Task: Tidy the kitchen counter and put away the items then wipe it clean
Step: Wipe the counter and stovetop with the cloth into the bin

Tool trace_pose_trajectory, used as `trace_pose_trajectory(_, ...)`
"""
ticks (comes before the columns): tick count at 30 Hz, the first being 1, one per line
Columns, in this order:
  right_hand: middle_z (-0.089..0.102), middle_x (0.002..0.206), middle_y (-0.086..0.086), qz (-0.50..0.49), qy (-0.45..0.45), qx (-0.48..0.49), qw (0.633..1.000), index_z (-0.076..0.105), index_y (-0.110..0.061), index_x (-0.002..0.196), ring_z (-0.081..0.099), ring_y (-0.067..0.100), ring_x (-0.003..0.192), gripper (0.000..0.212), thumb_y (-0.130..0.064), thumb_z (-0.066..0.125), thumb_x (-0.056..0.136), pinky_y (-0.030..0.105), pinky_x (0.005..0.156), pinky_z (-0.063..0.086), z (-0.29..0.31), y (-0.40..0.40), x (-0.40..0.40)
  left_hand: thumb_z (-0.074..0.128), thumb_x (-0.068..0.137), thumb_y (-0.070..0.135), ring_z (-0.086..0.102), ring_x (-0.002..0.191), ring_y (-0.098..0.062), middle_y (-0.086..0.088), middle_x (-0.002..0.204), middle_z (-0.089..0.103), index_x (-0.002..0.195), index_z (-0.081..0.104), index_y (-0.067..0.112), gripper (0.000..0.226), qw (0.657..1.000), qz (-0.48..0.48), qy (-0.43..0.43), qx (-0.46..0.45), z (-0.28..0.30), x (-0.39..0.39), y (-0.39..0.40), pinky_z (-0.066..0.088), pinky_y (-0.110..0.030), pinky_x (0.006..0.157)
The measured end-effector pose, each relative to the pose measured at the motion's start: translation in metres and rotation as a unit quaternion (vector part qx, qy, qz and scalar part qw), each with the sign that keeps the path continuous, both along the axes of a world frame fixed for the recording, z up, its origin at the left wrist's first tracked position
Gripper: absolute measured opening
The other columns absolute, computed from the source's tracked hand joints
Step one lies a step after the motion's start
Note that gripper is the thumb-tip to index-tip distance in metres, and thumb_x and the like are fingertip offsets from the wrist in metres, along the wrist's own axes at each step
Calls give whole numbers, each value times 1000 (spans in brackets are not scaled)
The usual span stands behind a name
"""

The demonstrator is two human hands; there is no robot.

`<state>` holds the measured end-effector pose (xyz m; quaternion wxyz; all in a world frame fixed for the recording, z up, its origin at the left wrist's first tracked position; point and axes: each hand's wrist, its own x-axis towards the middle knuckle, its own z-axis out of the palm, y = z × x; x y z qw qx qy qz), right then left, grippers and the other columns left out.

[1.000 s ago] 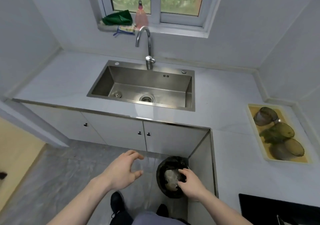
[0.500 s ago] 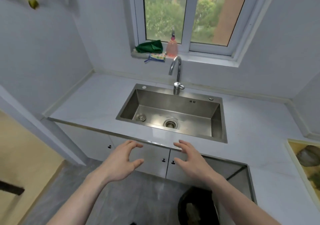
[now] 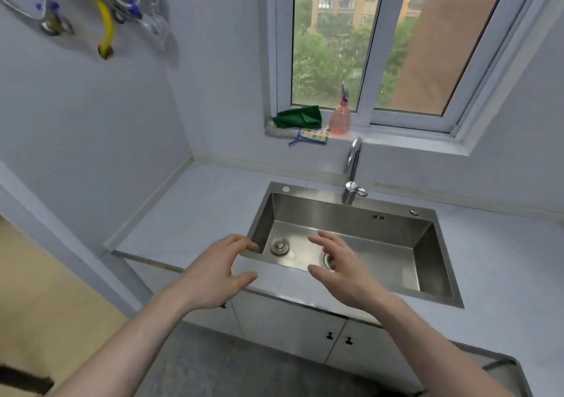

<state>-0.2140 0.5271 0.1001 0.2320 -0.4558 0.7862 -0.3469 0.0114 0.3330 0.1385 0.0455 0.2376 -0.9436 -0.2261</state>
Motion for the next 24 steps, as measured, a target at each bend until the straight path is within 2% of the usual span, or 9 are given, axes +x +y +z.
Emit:
trace_pose_trajectory(3,24,156,-34,-1,11,-2,1000,43,-53,141,39,1,139,57,-52,60,86,38,107,46,10,-25,-20,61,92,54,44,129,4,27,140,43,138,50,41,49,1000,-13,2,0,7,-21,-27,36,-22,111)
trace_pose_trajectory(8,26,158,-26,2,30,-21,999,45,-45,145,37,1,141,59,-42,66,91,37,114,41,23,-71,-65,60,92,55,43,132,2,26,143,42,138,49,41,48,1000,-23,-6,-11,13,-67,-72,37,-25,113)
trace_pose_trajectory(14,28,158,-24,4,35,-31,999,44,-45,146,35,1,142,58,-43,66,92,39,116,39,33,-124,-126,61,93,54,44,132,0,25,144,41,135,51,42,45,1000,-17,-15,-21,30,-134,-133,36,-24,113)
trace_pose_trajectory(20,28,157,-25,-14,35,-27,999,42,-44,148,37,2,140,66,-53,62,85,39,114,42,49,-148,-177,66,91,49,48,128,-7,16,145,42,134,53,37,46,999,-27,-37,-18,45,-212,-190,39,-26,108)
trace_pose_trajectory(24,28,157,-25,-45,56,-10,997,41,-44,149,41,-1,131,63,-45,66,90,32,116,36,55,-148,-202,70,89,44,48,130,-13,8,148,41,134,57,32,48,997,-44,-53,-20,53,-278,-230,40,-27,109)
